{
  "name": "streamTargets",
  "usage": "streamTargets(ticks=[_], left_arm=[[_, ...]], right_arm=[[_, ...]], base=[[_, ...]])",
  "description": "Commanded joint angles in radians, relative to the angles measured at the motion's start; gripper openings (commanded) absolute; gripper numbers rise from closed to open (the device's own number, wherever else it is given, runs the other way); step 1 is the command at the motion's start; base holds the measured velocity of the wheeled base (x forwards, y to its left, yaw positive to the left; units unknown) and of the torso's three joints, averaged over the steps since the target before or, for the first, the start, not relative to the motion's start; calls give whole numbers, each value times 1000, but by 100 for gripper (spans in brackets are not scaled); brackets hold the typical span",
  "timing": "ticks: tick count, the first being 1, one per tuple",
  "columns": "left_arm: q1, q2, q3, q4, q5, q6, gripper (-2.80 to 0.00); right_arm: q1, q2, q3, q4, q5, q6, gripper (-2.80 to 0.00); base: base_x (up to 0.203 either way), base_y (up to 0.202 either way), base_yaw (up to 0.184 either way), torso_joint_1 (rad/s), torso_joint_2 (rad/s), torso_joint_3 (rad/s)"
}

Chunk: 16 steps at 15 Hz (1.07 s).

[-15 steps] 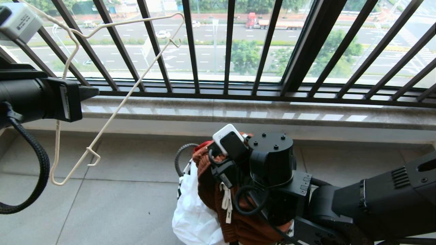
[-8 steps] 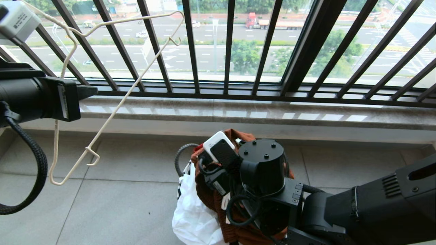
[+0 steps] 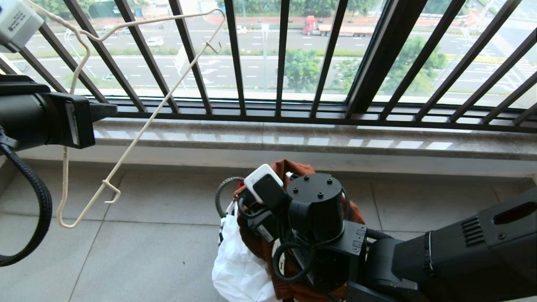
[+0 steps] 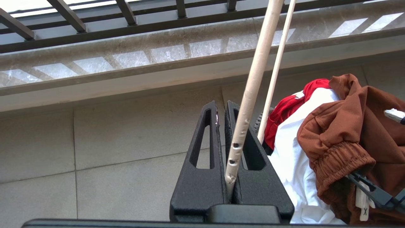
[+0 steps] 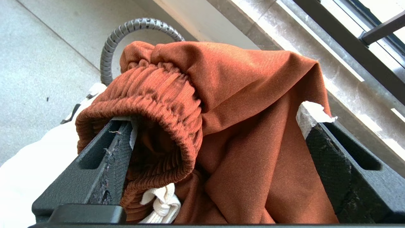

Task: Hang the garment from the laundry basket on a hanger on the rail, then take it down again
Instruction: Pick up clothes from the basket

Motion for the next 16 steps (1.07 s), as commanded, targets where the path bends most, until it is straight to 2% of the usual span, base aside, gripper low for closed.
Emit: streamTargets(ticks=[1, 6, 7, 12, 16], left_arm=[[0, -1, 0, 0, 1, 1, -280], [0, -1, 0, 0, 1, 1, -280], [0, 1, 0, 0, 1, 1, -280], [0, -1, 0, 0, -1, -1, -280], [-1, 7, 0, 0, -4, -2, -280]], right_arm=[[-4, 13, -9, -3, -3, -8, 0], [-24, 21, -36, 10, -2, -18, 0], [-24, 21, -36, 12, -2, -18, -280], [-24, 8, -40, 7, -2, -18, -280], [-22, -88, -36, 7, 3, -14, -280]], base=[[0, 0, 0, 0, 0, 0], [0, 0, 0, 0, 0, 0], [0, 0, 0, 0, 0, 0], [0, 0, 0, 0, 0, 0], [0, 0, 0, 0, 0, 0]])
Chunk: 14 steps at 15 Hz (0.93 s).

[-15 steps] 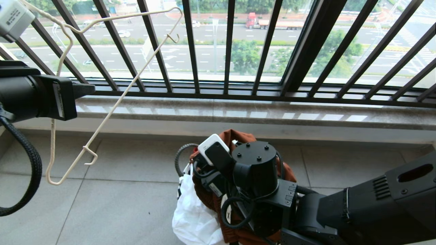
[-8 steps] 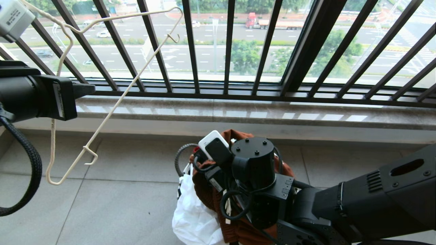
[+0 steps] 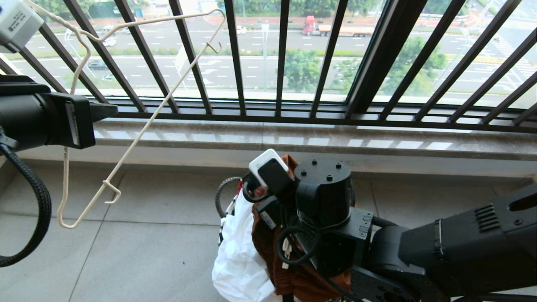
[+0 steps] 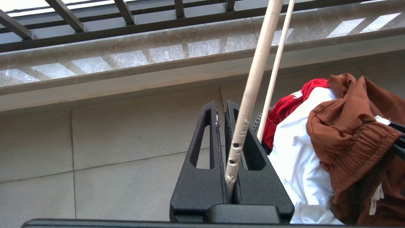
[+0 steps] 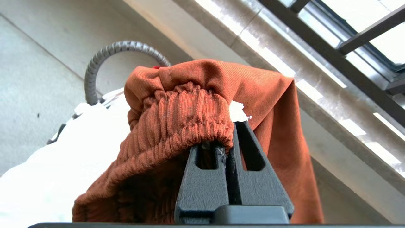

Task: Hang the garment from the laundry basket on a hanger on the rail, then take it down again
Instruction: Pick up clothes from the basket

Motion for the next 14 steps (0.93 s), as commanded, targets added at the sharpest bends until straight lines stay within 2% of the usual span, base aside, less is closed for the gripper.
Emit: streamTargets(ticks=[1, 6, 10, 12, 14], left_arm=[[-1, 10, 0, 0, 0, 1, -280], [-2, 54, 4, 0, 0, 2, -280], [-11, 94, 14, 0, -15, 2, -280], [-12, 87, 17, 0, -44, 2, -280], [-16, 86, 30, 0, -45, 6, -280]], right_arm=[[1, -78, 4, -8, 2, 0, -280], [1, -177, 71, -11, 16, 35, -280], [1, -243, 144, -11, 78, 115, -280], [-9, -263, 168, -11, 108, 123, -280], [-17, -255, 154, -11, 133, 121, -280]], base=[[0, 0, 0, 0, 0, 0], [0, 0, 0, 0, 0, 0], [0, 0, 0, 0, 0, 0], [0, 0, 0, 0, 0, 0], [0, 0, 0, 0, 0, 0]])
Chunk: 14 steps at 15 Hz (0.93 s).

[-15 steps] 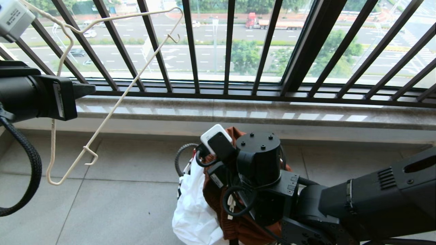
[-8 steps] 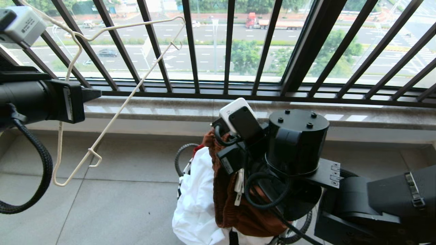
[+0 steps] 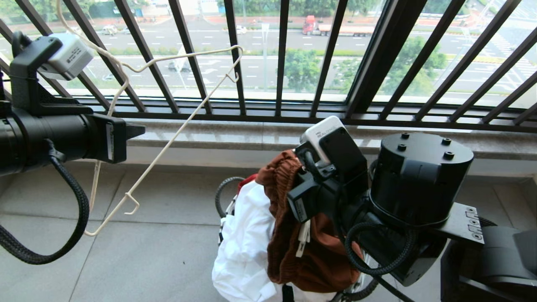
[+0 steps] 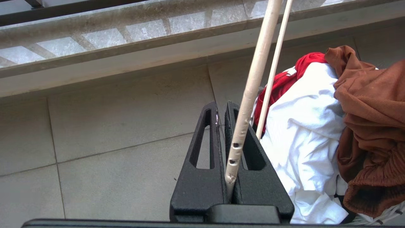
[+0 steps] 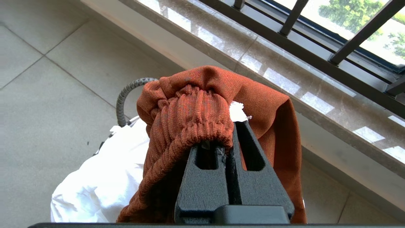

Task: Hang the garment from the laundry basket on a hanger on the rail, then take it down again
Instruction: Pick up clothes from the basket

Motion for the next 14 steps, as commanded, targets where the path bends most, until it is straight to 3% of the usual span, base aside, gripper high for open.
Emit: streamTargets(ticks=[1, 5, 14], left_arm=[[-6, 0, 20, 1, 0, 22, -280], [-7, 0, 24, 1, 1, 44, -280], [-19, -31, 23, 1, 0, 42, -280]], right_arm=[[-5, -4, -15, -5, 14, -3, -280], [-7, 26, 2, -5, 14, 15, -280], [-20, 41, -5, -5, 31, 16, -280]], base=[[0, 0, 0, 0, 0, 0], [0, 0, 0, 1, 1, 12], [0, 0, 0, 1, 3, 190]])
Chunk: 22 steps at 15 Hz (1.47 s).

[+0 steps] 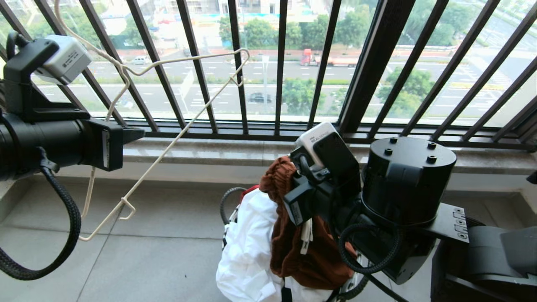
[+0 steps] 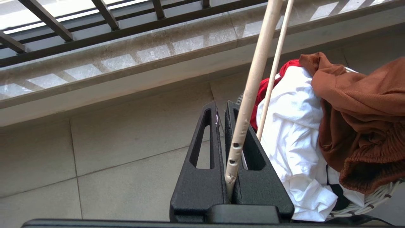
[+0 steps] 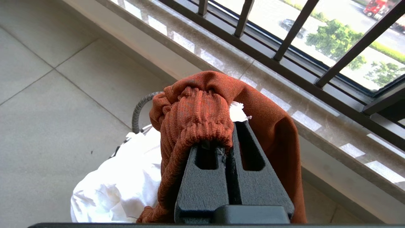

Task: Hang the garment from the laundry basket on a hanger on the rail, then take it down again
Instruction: Pick up clothes from the basket

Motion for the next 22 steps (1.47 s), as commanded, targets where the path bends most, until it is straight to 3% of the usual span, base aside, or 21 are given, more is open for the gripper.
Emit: streamTargets(ticks=[1, 22], left_arm=[[-2, -1, -1, 0, 1, 1, -280], [-5, 10, 18, -30, 1, 2, -280]], right_arm=[[-11, 13, -3, -5, -1, -2, -280], [-49, 16, -14, -5, 17, -3, -280]], base=[[0, 0, 0, 5, 2, 199], [0, 0, 0, 1, 2, 202]])
